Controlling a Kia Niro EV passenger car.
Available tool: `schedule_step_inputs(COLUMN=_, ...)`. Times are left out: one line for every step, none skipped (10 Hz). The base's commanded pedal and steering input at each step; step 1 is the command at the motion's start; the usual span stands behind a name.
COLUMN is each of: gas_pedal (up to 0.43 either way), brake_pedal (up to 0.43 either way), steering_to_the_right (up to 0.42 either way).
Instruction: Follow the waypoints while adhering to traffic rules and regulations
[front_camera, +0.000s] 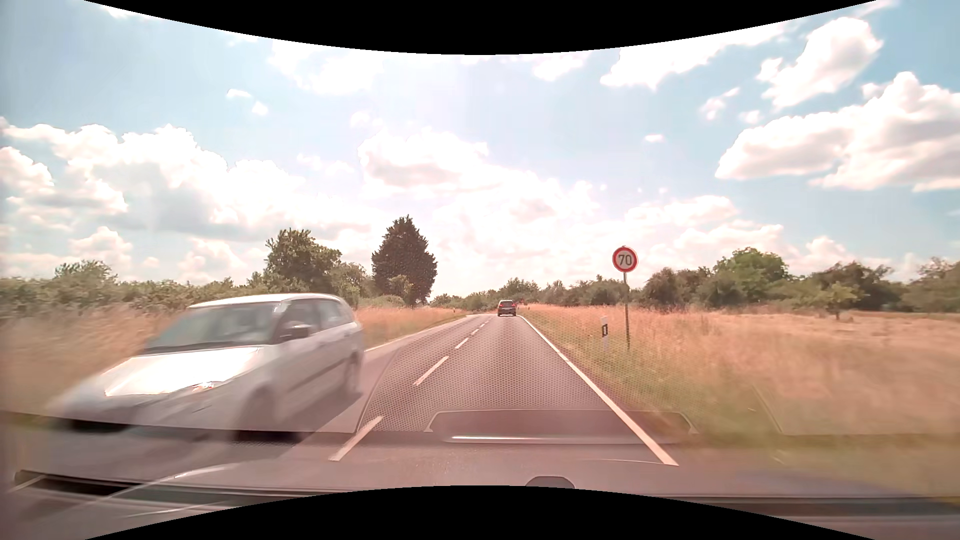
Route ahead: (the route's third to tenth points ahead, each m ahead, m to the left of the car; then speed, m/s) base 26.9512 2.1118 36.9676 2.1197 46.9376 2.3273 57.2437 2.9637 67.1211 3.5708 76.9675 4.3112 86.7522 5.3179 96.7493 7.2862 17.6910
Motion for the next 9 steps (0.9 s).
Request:
schedule_step_inputs(gas_pedal=0.0, brake_pedal=0.0, steering_to_the_right=-0.004)
schedule_step_inputs(gas_pedal=0.0, brake_pedal=0.0, steering_to_the_right=-0.003)
schedule_step_inputs(gas_pedal=0.0, brake_pedal=0.0, steering_to_the_right=-0.003)
schedule_step_inputs(gas_pedal=0.0, brake_pedal=0.0, steering_to_the_right=-0.003)
schedule_step_inputs(gas_pedal=0.0, brake_pedal=0.0, steering_to_the_right=-0.003)
schedule_step_inputs(gas_pedal=0.0, brake_pedal=0.0, steering_to_the_right=-0.003)
schedule_step_inputs(gas_pedal=0.0, brake_pedal=0.0, steering_to_the_right=-0.004)
schedule_step_inputs(gas_pedal=0.0, brake_pedal=0.0, steering_to_the_right=-0.004)
schedule_step_inputs(gas_pedal=0.0, brake_pedal=0.0, steering_to_the_right=-0.006)
